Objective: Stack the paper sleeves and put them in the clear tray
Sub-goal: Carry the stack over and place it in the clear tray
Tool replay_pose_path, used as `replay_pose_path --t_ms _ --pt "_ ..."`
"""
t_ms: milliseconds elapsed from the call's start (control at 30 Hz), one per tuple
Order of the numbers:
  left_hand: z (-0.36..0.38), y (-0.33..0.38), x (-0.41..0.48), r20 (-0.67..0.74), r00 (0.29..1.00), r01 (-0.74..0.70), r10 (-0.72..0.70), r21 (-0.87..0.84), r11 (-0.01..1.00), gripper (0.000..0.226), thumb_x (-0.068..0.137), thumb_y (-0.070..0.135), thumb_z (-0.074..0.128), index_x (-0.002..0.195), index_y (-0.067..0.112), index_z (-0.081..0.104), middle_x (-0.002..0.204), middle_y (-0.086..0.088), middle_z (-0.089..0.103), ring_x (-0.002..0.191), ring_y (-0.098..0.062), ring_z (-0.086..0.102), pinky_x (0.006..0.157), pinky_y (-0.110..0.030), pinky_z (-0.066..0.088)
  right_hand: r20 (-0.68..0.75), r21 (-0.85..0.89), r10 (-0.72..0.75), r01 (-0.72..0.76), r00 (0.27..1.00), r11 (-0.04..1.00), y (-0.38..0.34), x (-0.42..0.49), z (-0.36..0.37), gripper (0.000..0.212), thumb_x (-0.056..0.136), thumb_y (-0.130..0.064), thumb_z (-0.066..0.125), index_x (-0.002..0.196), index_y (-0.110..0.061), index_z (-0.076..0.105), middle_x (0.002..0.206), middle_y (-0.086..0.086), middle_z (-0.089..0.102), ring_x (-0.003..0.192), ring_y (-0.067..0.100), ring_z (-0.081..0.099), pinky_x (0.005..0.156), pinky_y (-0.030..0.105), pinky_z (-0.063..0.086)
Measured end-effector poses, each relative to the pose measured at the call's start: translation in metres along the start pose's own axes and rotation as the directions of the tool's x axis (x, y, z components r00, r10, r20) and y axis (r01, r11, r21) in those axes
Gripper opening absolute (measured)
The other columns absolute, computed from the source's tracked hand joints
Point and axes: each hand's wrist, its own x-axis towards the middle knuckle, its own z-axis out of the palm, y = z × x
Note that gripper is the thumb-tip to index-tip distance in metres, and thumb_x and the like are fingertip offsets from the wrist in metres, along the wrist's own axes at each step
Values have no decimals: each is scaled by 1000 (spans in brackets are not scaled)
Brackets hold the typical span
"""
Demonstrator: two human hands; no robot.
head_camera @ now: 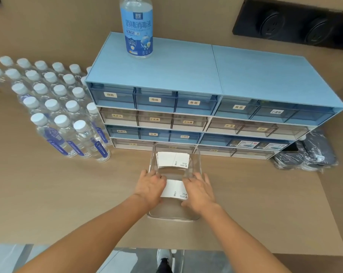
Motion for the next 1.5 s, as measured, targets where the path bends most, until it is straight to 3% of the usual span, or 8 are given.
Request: replay_pose_path --t_ms 233,433,567,767,933,1067,1200,1500 --pt "-1 5 6 20 998 60 -60 3 998 48 78 35 71 117 15 52 119 -4 60 117 -27 47 93 -41 35 -79 -9 -5 5 997 1000 -1 4 8 47 74 -26 73 116 -14 57 117 5 64 122 27 41 116 45 22" --pt "-4 8 11 77 992 99 -101 30 995 49 79 31 70 121 15 52 122 -7 58 120 -27 46 96 -40 36 -71 -17 8 -9 997 1000 -2 7 10 57 70 -22 76 121 -10 53 116 7 66 122 28 41 115 44 25" --pt "0 9 10 84 990 106 -111 60 993 52 76 32 74 119 14 51 117 -5 63 119 -26 46 93 -39 37 -82 -28 36 -38 996 999 -4 7 10 50 74 -13 72 121 -12 52 116 7 67 124 28 40 114 43 25" --pt "-2 10 12 115 986 112 -120 69 991 59 71 36 82 117 12 53 114 -6 65 119 -26 48 90 -37 41 -45 -50 63 -66 997 997 -8 8 4 51 67 -22 81 110 -17 55 107 4 70 128 26 37 106 44 28" --pt "-2 13 10 89 986 135 -142 74 988 40 75 20 73 110 14 54 107 -4 68 114 -24 52 85 -35 43 -6 -97 98 -98 995 990 -13 13 -4 50 68 -12 75 113 -21 57 132 11 59 140 31 25 103 49 31" --pt "-1 14 11 92 982 158 -162 52 986 37 75 13 68 109 15 55 105 -3 68 114 -23 51 85 -34 44 -22 -83 93 -94 995 992 -12 13 -6 46 69 -6 69 111 -21 57 134 13 58 141 34 23 94 44 33" --pt "-1 12 17 110 980 164 -166 24 986 37 74 11 67 110 15 57 107 -3 68 114 -22 52 89 -34 44 -22 -45 78 -79 997 996 -8 14 -5 42 68 -6 66 107 -19 60 136 15 56 143 33 19 95 43 32" --pt "-1 13 15 116 980 156 -160 42 987 42 74 15 69 114 14 54 112 -5 66 117 -25 50 92 -37 42 -25 -40 61 -62 998 997 -9 17 -1 39 72 -8 64 110 -18 59 114 8 70 140 32 25 91 43 33"
